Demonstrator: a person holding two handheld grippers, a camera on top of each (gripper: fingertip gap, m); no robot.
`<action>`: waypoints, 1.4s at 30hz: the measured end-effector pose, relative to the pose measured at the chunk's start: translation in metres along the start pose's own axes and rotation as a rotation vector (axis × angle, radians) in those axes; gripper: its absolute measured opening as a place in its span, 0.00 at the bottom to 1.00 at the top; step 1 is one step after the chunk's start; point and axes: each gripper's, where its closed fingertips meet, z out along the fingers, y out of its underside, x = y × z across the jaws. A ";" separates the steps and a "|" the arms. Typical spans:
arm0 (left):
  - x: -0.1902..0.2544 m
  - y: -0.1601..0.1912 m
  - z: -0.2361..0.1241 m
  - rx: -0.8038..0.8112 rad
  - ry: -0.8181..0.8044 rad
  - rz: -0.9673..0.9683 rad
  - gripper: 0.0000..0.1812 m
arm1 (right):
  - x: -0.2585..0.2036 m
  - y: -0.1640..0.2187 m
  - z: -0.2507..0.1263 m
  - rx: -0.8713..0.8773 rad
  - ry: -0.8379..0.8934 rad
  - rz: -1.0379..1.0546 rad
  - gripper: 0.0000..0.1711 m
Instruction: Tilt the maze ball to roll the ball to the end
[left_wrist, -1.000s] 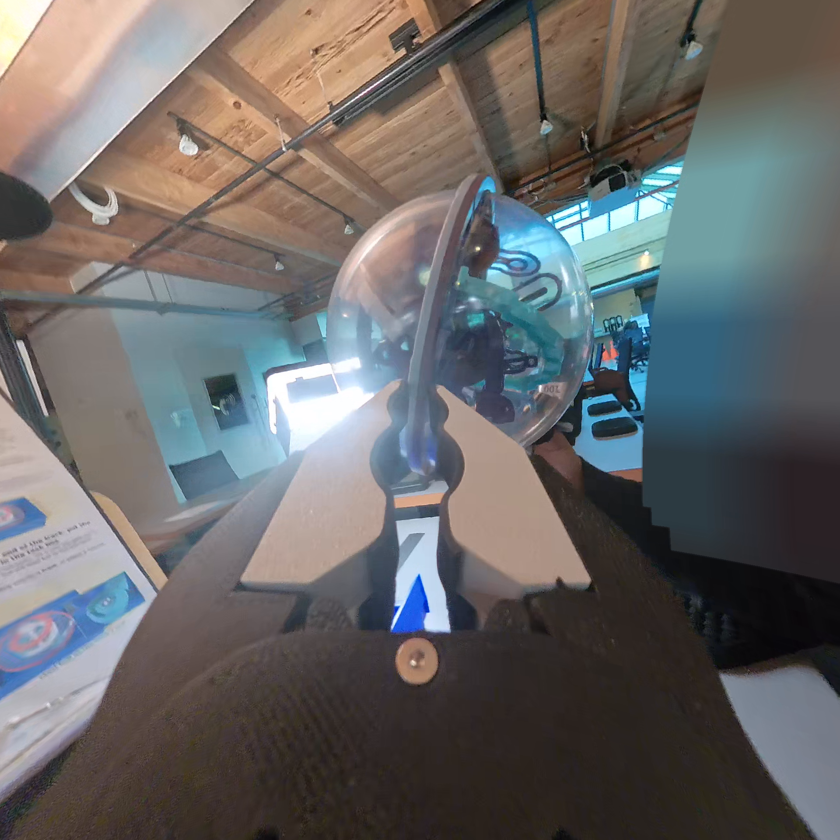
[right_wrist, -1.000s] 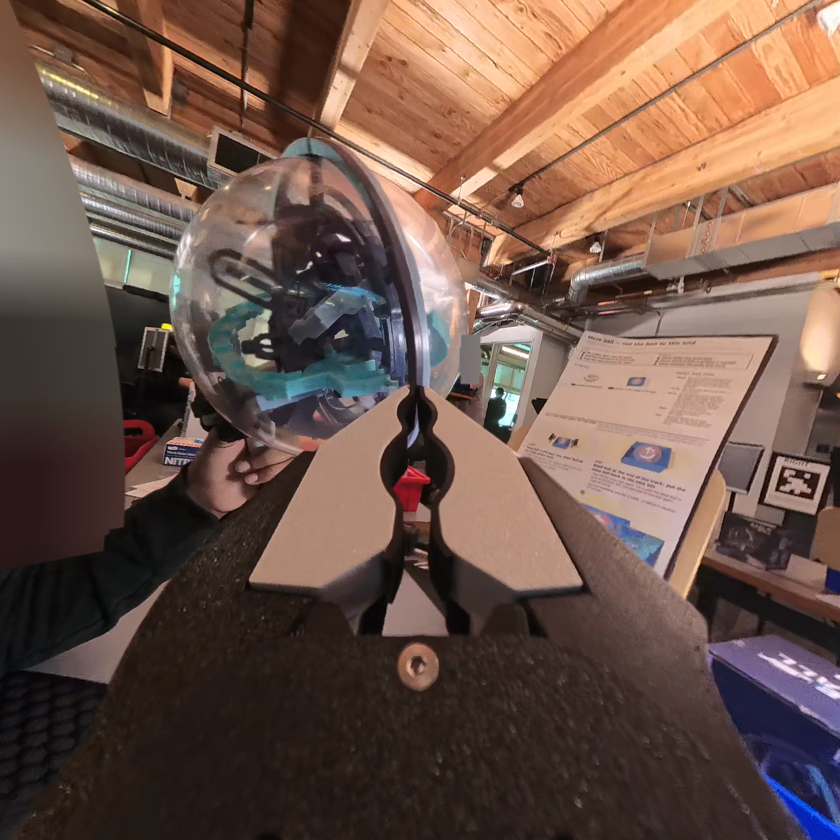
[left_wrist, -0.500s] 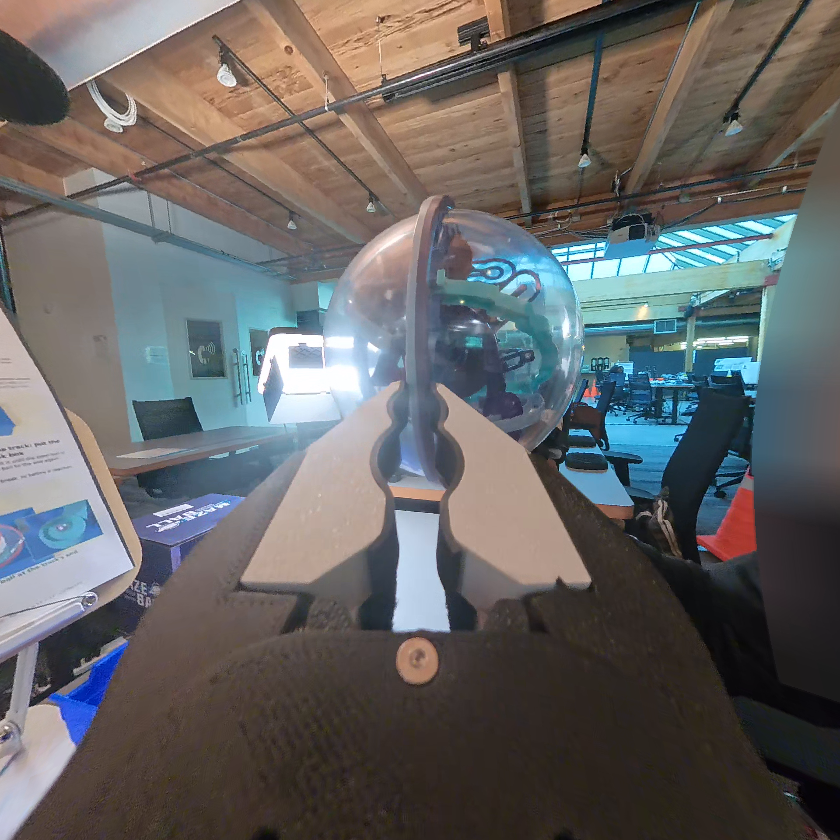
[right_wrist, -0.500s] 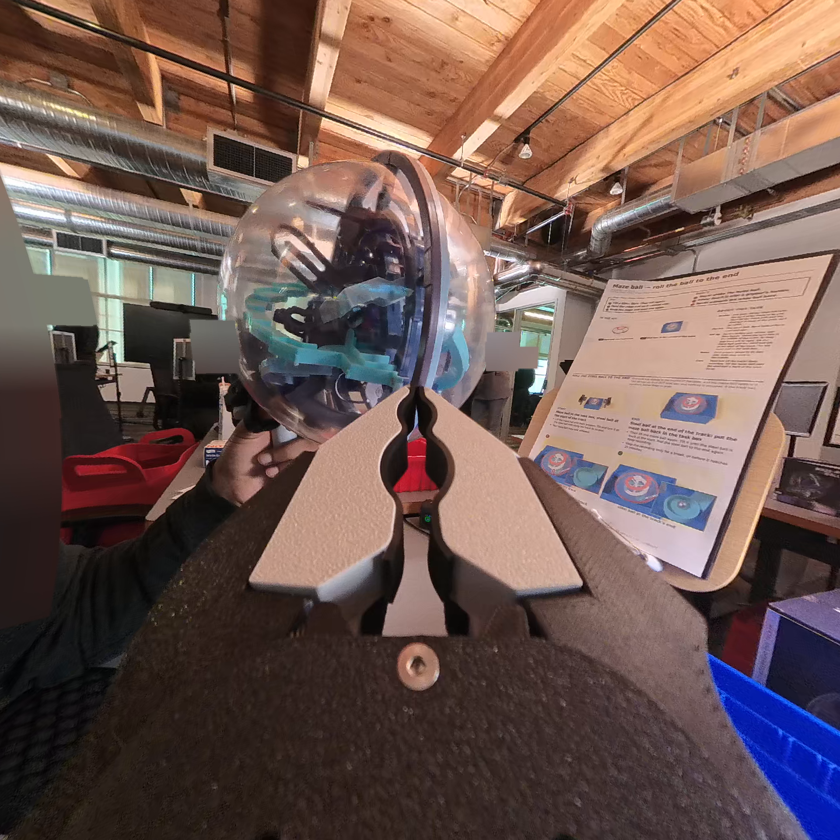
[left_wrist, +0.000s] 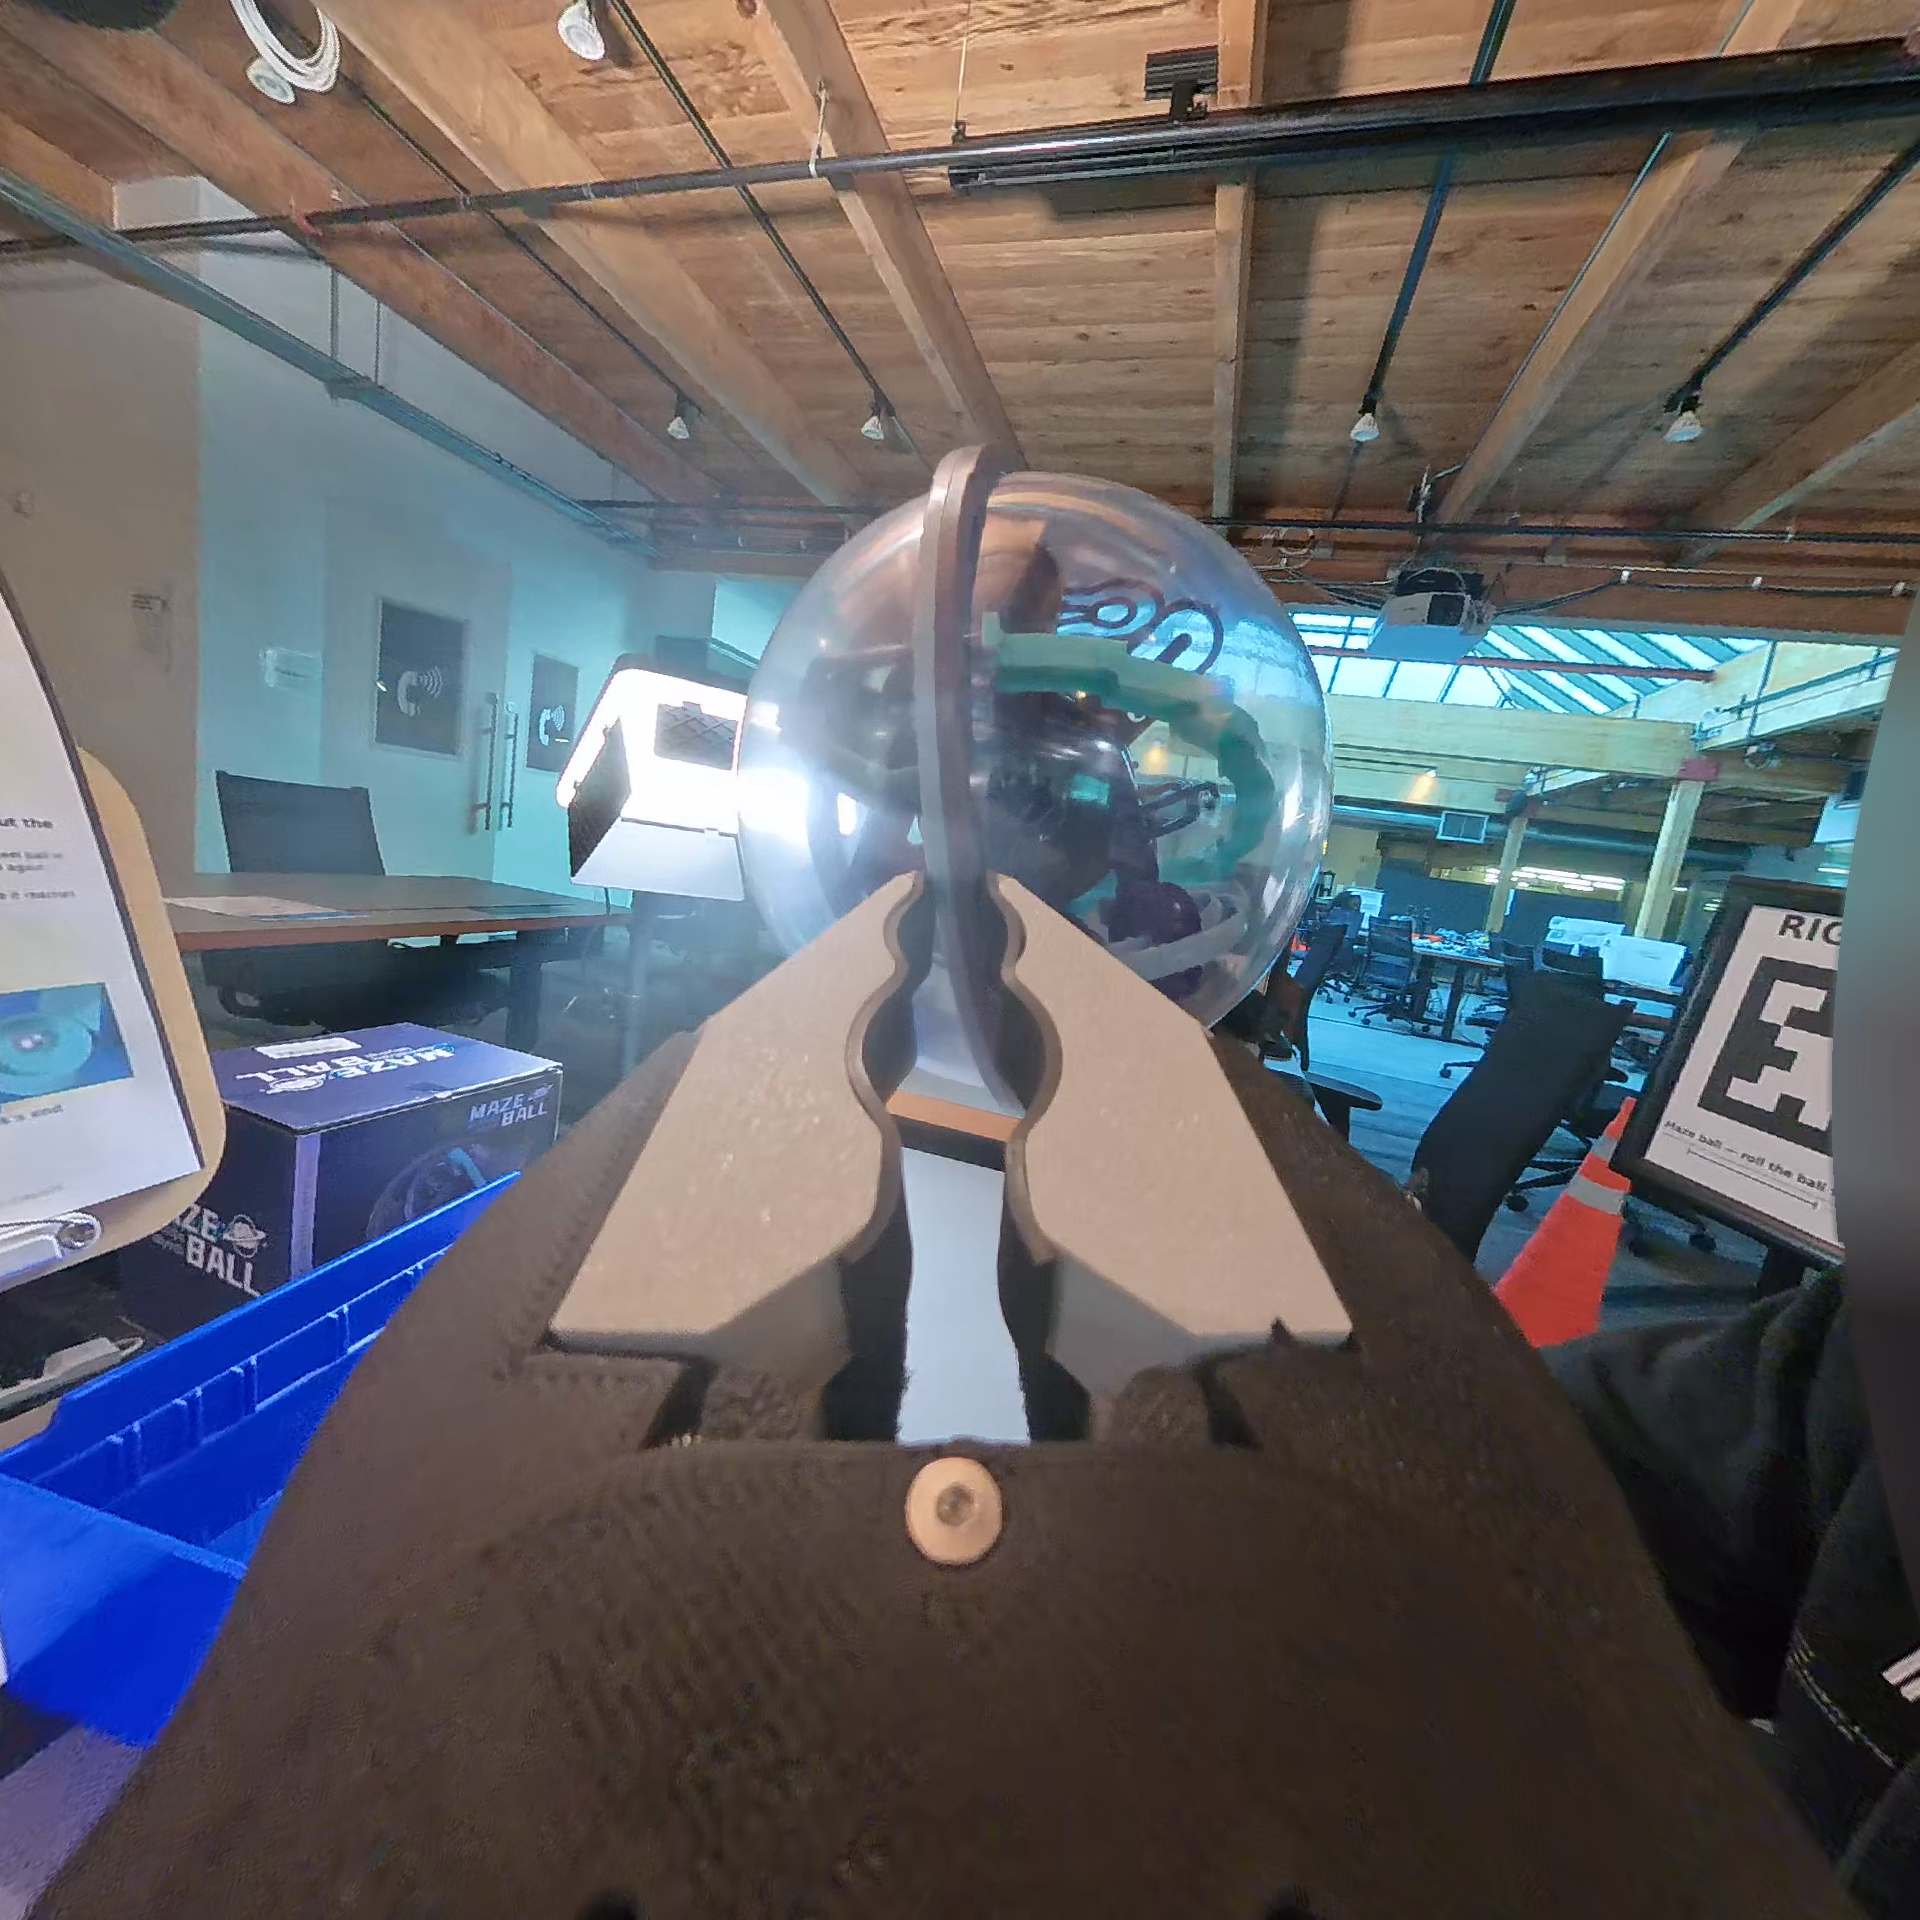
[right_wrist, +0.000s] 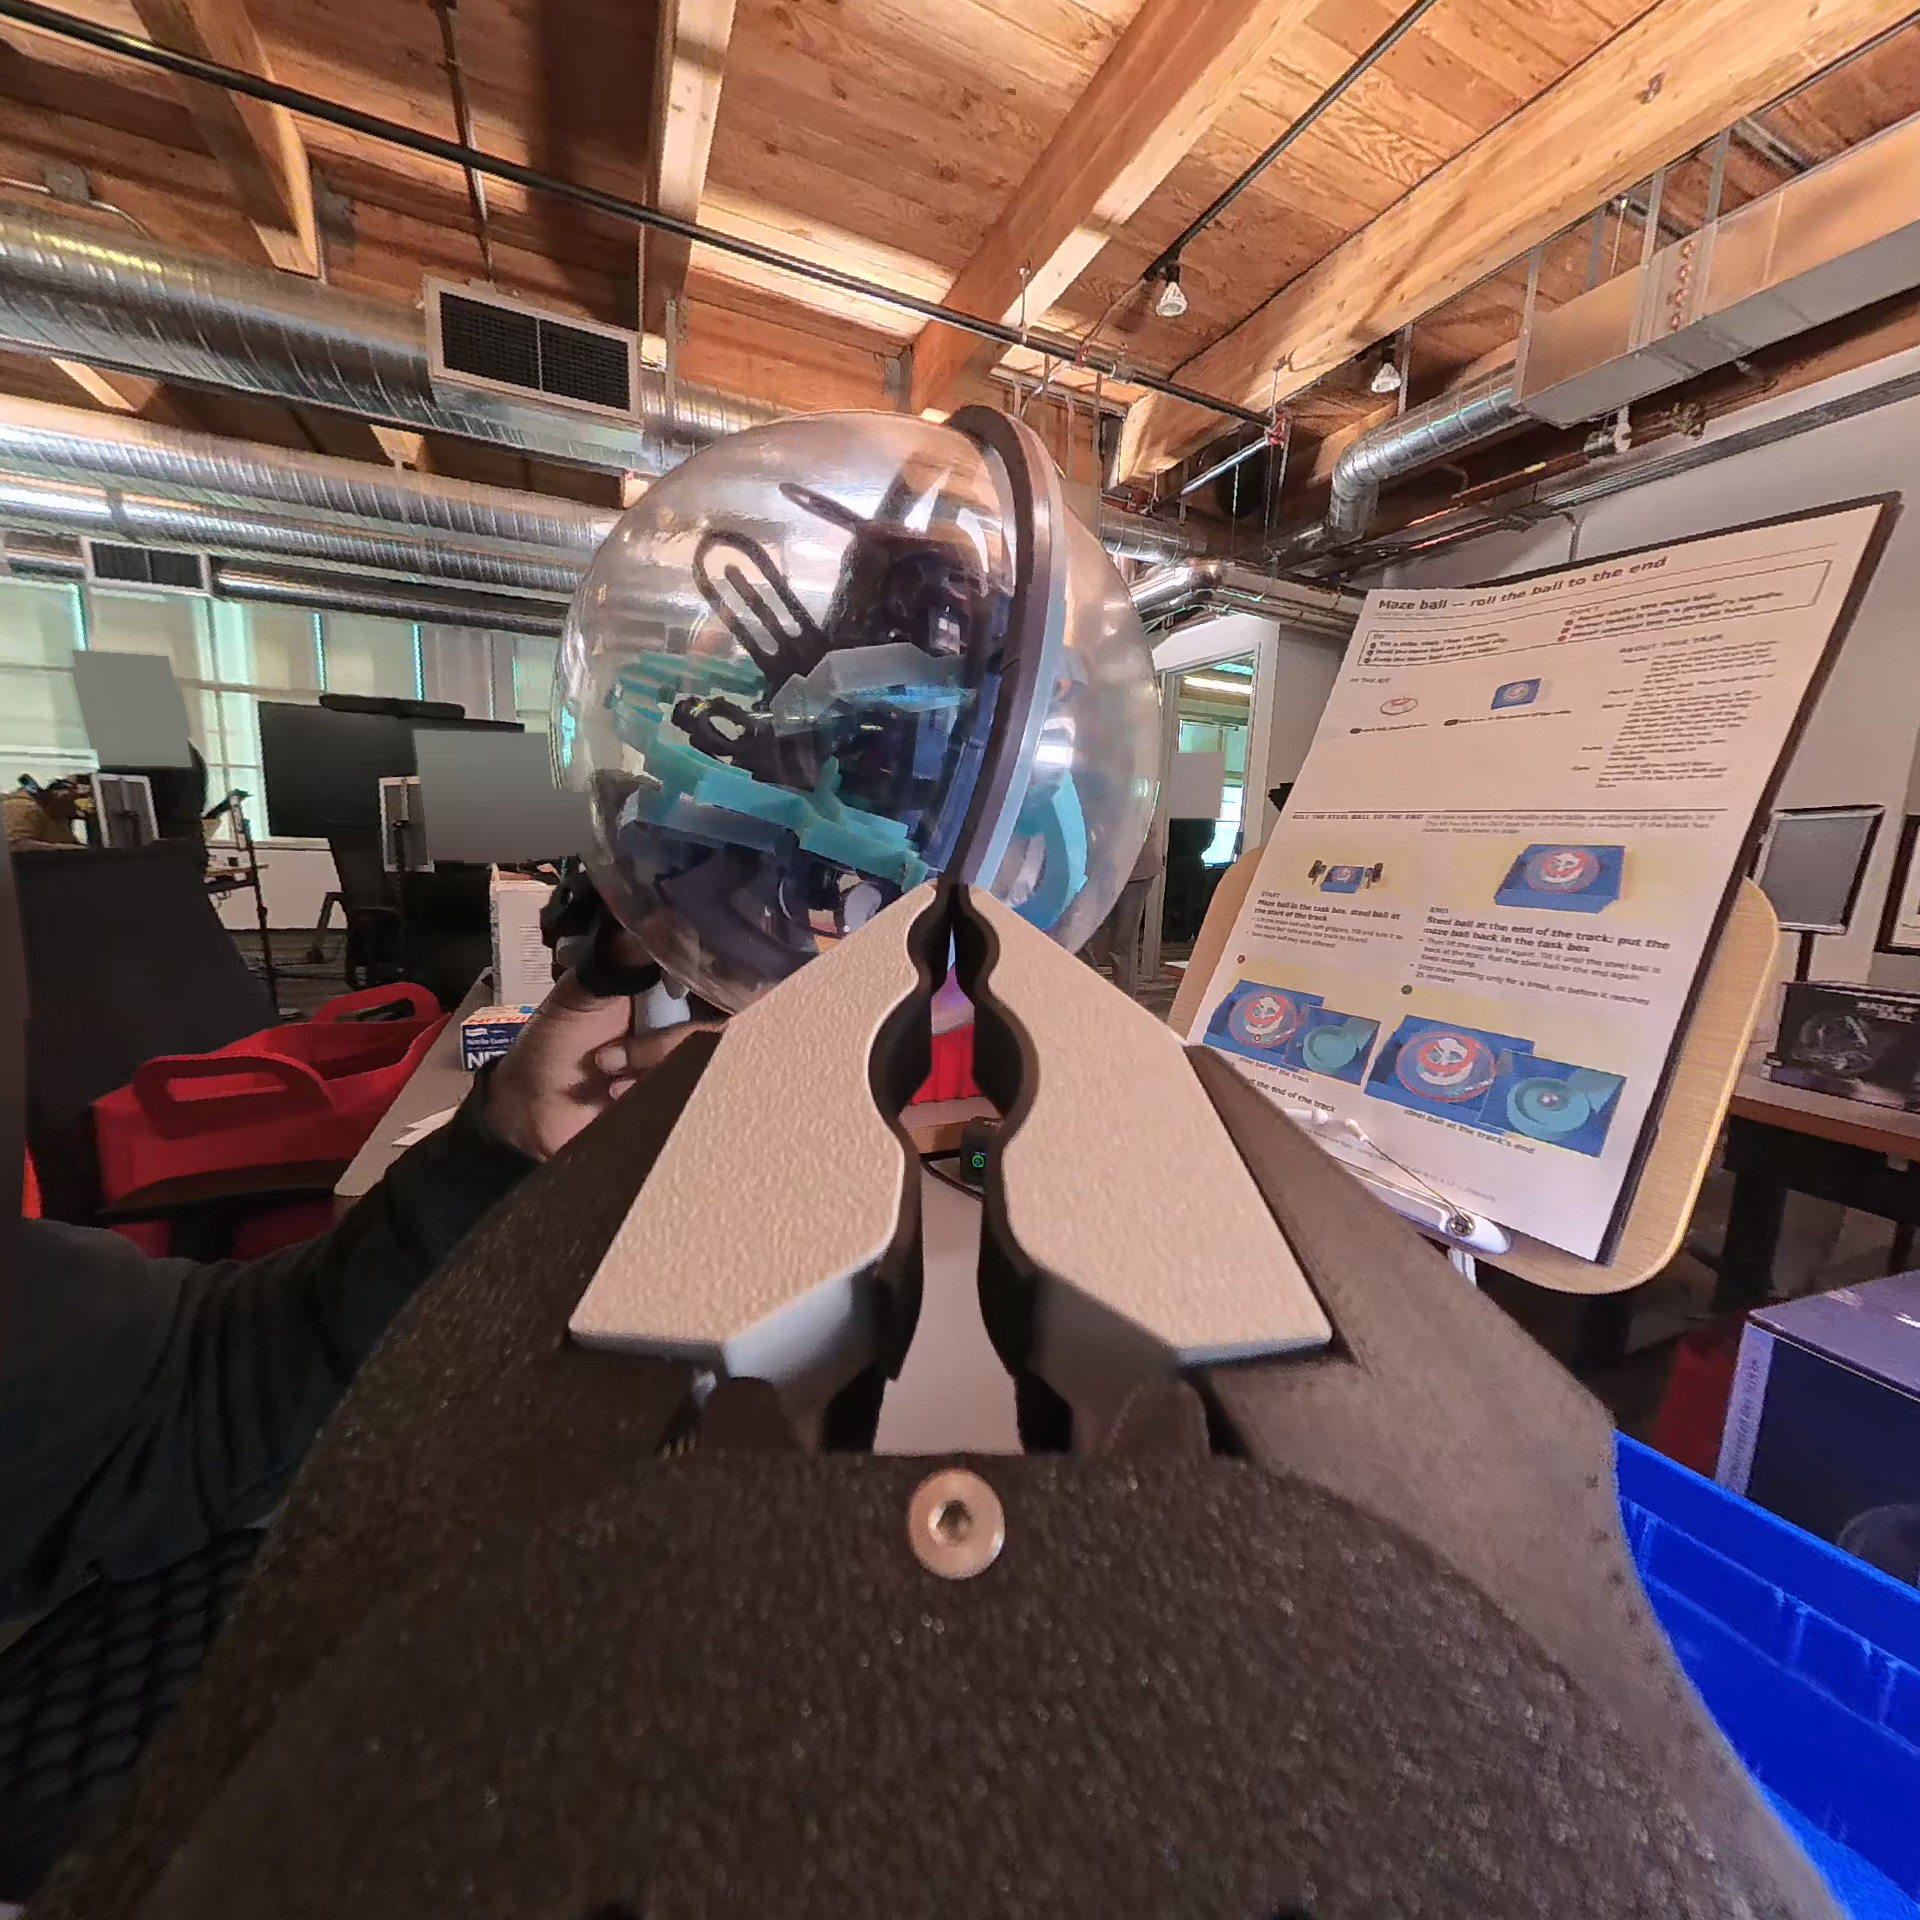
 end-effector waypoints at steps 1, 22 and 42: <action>-0.001 0.001 0.000 -0.002 0.000 -0.004 0.04 | 0.001 0.000 0.000 0.001 0.001 0.001 0.00; -0.019 0.183 -0.078 -0.292 -0.194 -0.666 0.04 | -0.016 0.138 -0.078 -0.261 0.155 0.457 0.00; -0.035 0.212 -0.069 -0.413 -0.288 -0.513 0.21 | -0.002 0.188 -0.121 -0.451 0.305 0.289 0.06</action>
